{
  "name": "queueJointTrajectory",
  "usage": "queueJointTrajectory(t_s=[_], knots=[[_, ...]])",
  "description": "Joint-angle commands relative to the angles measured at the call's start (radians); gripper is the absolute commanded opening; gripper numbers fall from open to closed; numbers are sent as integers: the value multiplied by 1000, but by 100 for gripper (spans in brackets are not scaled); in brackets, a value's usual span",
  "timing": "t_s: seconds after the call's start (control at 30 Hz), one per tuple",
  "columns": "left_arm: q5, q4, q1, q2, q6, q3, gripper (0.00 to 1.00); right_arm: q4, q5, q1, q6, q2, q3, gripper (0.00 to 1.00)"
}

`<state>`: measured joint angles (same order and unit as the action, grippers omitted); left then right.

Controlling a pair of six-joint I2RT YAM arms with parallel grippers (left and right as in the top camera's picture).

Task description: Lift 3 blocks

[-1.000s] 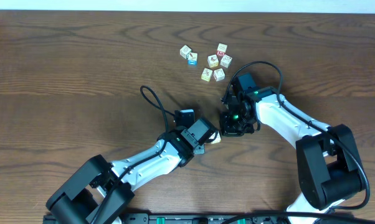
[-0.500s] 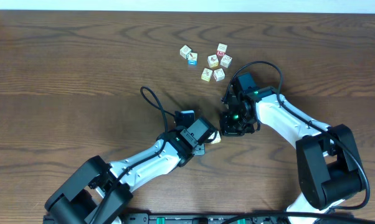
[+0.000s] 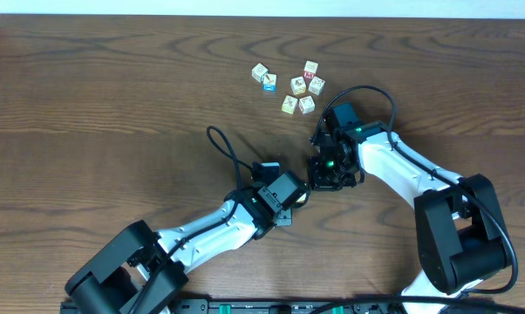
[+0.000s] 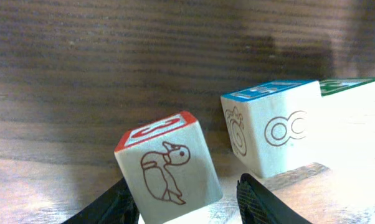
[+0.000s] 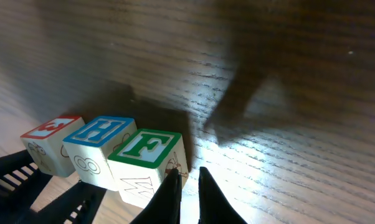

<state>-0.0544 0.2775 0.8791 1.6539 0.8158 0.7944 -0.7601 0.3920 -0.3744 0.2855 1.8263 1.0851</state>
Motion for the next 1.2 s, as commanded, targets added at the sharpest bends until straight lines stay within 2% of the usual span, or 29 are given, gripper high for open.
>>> queueJointTrajectory(t_s=[0.0, 0.47, 0.5, 0.9, 1.03, 1.13, 1.17], knots=[[37, 32, 4, 23, 13, -20, 52, 2, -3, -13, 11, 5, -3, 9], [17, 60, 4, -5, -22, -20, 52, -2, -25, -13, -6, 5, -3, 9], [17, 67, 4, -14, -21, -20, 55, -2, -25, -13, -6, 5, -3, 9], [-116, 244, 4, -185, 14, -20, 57, -3, -26, -13, -6, 5, -3, 8], [-132, 238, 3, -170, 45, -21, 26, -21, -97, -13, -5, 5, -3, 7], [-157, 237, 3, -153, 63, -21, 19, -44, -128, -13, -6, 5, -3, 6], [-165, 238, 3, -150, 68, -21, 14, -51, -132, -13, -8, 5, -3, 5]])
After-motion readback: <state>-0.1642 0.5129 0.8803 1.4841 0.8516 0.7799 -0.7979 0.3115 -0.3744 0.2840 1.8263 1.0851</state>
